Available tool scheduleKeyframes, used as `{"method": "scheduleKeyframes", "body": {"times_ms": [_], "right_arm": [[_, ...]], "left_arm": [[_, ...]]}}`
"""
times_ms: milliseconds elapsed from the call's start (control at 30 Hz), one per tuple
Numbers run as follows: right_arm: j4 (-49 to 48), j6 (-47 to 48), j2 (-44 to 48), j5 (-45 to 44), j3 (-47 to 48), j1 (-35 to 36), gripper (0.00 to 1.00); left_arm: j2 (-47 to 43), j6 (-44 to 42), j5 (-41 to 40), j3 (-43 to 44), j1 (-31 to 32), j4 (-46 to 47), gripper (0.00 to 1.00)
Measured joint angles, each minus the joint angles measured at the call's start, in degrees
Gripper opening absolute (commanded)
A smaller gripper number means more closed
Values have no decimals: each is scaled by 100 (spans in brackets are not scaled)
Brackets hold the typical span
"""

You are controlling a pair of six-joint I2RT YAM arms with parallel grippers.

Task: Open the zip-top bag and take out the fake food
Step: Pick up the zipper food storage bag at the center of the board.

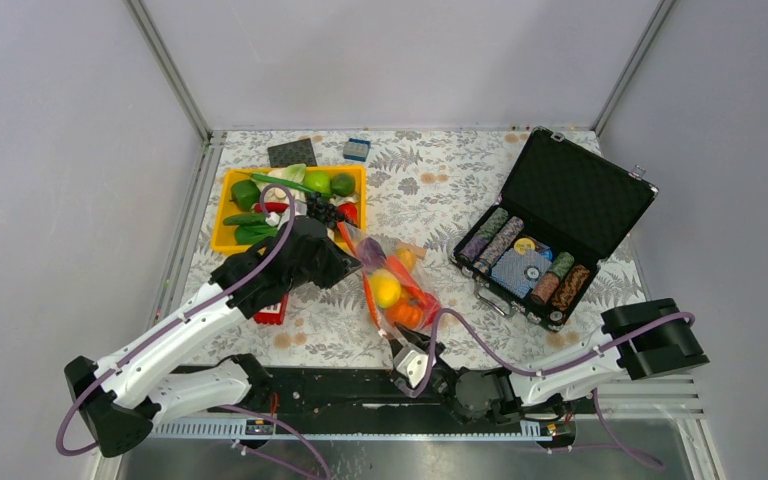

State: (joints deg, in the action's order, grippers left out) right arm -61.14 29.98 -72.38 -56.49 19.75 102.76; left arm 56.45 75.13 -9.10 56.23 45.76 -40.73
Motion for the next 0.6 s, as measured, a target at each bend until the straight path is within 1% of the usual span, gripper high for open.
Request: {"method": "scheduleKeyframes", "body": {"times_ms": [33, 67, 167, 200, 300, 333, 367, 467, 500, 600], "right_arm": [[-26, 4, 0, -17, 0, 0, 24], [-55, -4, 2, -50, 0, 0, 16], [-22, -44, 74, -118, 0, 0, 3], [52, -74, 140, -133, 0, 0, 2], [385, -205, 367, -157, 2, 0, 0], [533, -280, 472, -173, 7, 0, 0], [678, -358, 581, -219, 7, 0, 0], [1303, -732, 1158, -332, 15, -2, 0], [1582, -916, 1392, -343, 31, -2, 0], [2830, -1670, 2284, -221, 234, -129, 0]], "left_arm": [[-2, -2, 9, 0, 0, 7, 0], [0, -2, 13, 0, 0, 11, 0], [-2, 0, 33, 0, 0, 15, 0], [-2, 0, 37, 0, 0, 20, 6], [-2, 7, 79, 2, 0, 42, 32], [-2, -15, 94, 0, 0, 52, 47], [-4, -2, 107, 0, 0, 72, 57], [-42, -70, 125, -2, 0, 133, 79], [-68, -105, 125, -2, 0, 138, 84], [-284, -227, 59, -7, 0, 144, 90]]}}
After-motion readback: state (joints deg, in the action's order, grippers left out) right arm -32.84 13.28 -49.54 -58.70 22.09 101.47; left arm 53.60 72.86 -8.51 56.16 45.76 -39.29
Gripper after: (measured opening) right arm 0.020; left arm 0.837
